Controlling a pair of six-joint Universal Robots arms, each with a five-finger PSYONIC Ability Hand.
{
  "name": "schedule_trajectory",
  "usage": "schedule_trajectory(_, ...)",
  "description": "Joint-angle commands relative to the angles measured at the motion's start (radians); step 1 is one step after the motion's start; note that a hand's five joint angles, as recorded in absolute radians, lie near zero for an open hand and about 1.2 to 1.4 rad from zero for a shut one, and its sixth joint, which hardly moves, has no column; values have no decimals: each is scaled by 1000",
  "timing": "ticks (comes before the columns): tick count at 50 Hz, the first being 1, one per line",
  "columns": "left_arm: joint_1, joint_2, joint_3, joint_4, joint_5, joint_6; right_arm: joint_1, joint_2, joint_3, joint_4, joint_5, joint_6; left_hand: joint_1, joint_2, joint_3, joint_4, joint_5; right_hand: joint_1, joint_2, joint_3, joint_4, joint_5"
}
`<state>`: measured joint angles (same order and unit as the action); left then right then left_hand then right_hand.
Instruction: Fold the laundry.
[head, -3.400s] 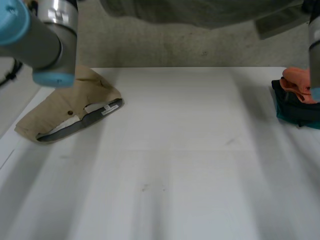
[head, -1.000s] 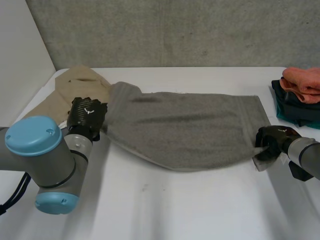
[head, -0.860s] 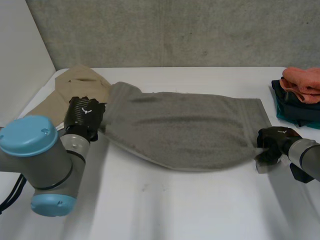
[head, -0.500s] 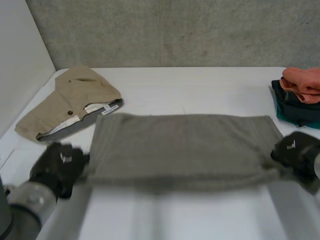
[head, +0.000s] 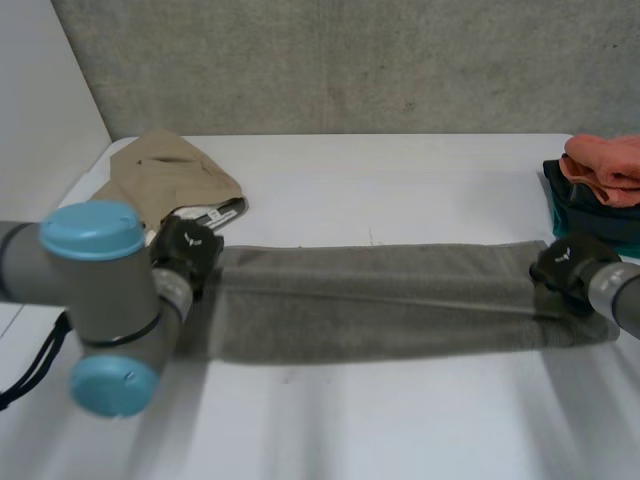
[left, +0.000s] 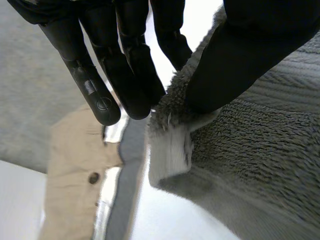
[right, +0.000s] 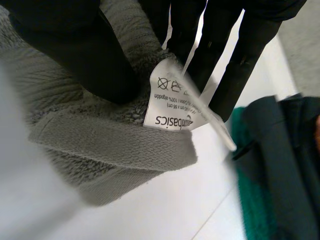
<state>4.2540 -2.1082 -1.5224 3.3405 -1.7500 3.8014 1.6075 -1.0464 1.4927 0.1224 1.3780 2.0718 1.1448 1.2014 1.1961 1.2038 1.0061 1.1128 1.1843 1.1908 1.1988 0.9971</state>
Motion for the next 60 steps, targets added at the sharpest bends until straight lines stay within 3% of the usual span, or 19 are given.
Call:
schedule_trajectory(1,-2,-183,186,45,-71,1,58,139,-139,-104,36,1,251,195,200,192,216,283,212,205,197,225)
schedule_trajectory(5,-14,-242,268,62,-69,-2,77,212,-209,-165,42,4,229,172,177,170,193,258,187,180,172,199)
schedule_trajectory(8,-19,-260,295,103,-65,0,83,244,-235,-211,55,5,-354,-411,-405,-413,-390,-412,-483,-490,-498,-471)
schedule_trajectory(9,-20,-262,298,117,-65,1,89,258,-244,-248,71,10,-539,-596,-590,-598,-575,-856,-928,-934,-942,-915)
schedule_trajectory(10,-29,-259,300,140,-65,1,92,259,-246,-265,84,14,-800,-856,-851,-858,-835,-938,-1010,-1016,-1024,-997)
schedule_trajectory(14,-71,-242,291,162,-62,-2,103,246,-238,-305,147,48,-917,-973,-968,-976,-952,-938,-1010,-1016,-1024,-997)
schedule_trajectory(20,-71,-176,236,157,-54,-2,94,152,-184,-284,153,137,-914,-970,-965,-973,-950,-938,-1010,-1016,-1024,-997)
schedule_trajectory(27,-46,-142,166,154,66,1,75,97,-172,-166,59,194,-905,-961,-956,-964,-941,-938,-1010,-1016,-1024,-997)
schedule_trajectory(34,-36,-179,169,157,95,3,63,104,-184,-49,-7,203,-899,-956,-950,-958,-935,-938,-1010,-1016,-1024,-997)
schedule_trajectory(46,-28,-365,379,252,98,3,69,293,-295,-338,-14,255,-852,-909,-903,-911,-888,-938,-1010,-1016,-1024,-997)
schedule_trajectory(53,-26,-343,412,320,87,-8,72,309,-336,-687,44,454,-826,-882,-877,-885,-861,-938,-1010,-1016,-1024,-997)
schedule_trajectory(56,-28,-282,383,320,83,-12,69,263,-322,-678,78,508,-829,-885,-880,-888,-864,-938,-1010,-1016,-1024,-997)
schedule_trajectory(60,-32,-216,303,320,87,-19,69,194,-290,-540,76,518,-834,-891,-886,-893,-870,-938,-1010,-1016,-1024,-997)
